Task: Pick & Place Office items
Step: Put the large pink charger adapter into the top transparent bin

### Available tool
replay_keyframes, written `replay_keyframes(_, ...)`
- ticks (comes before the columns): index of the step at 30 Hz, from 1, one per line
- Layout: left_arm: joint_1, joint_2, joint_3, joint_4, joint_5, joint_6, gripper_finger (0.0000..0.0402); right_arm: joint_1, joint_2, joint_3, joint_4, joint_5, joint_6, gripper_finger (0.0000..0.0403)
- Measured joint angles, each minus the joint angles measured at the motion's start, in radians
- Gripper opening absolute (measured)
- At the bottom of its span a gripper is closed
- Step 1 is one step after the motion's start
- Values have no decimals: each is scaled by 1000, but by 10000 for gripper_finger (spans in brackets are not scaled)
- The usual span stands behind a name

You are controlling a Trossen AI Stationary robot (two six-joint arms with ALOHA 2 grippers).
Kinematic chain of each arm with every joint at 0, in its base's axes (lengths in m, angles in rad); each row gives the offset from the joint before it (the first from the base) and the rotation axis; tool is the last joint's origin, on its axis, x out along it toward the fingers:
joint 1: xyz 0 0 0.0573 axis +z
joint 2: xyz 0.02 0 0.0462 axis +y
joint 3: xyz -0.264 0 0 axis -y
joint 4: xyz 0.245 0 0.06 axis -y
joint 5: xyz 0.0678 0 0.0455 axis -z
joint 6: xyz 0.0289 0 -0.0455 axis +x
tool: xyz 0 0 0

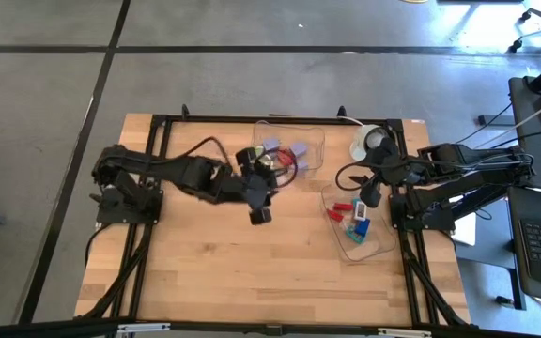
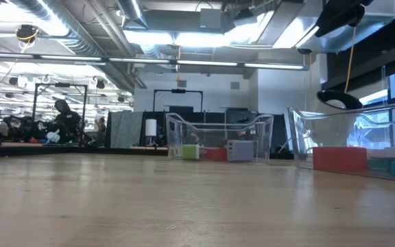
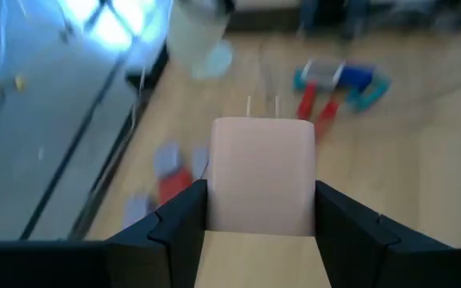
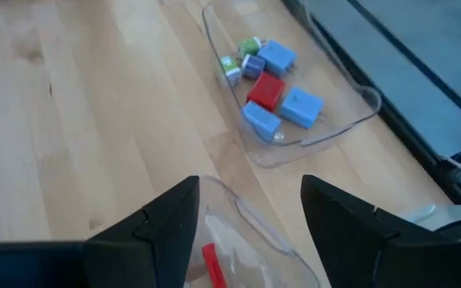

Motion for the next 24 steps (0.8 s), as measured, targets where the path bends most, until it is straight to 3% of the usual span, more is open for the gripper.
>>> replay_keyframes(4,90,0,0,-105,89,34,191,0,0,0,37,26,-12,221)
replay_keyframes(11,263,-1,-10,-78,273,240,191,0,0,0,79,46,22,221)
replay_keyframes(15,366,-30,-177,89,412,308,191,0,0,0,74,50,79,221)
replay_keyframes(18,444,-68,-351,315,481,321,191,0,0,0,74,69,113,221)
replay_keyframes(24,603,-66,-615,753,486,169,193,0,0,0,75,76,136,221)
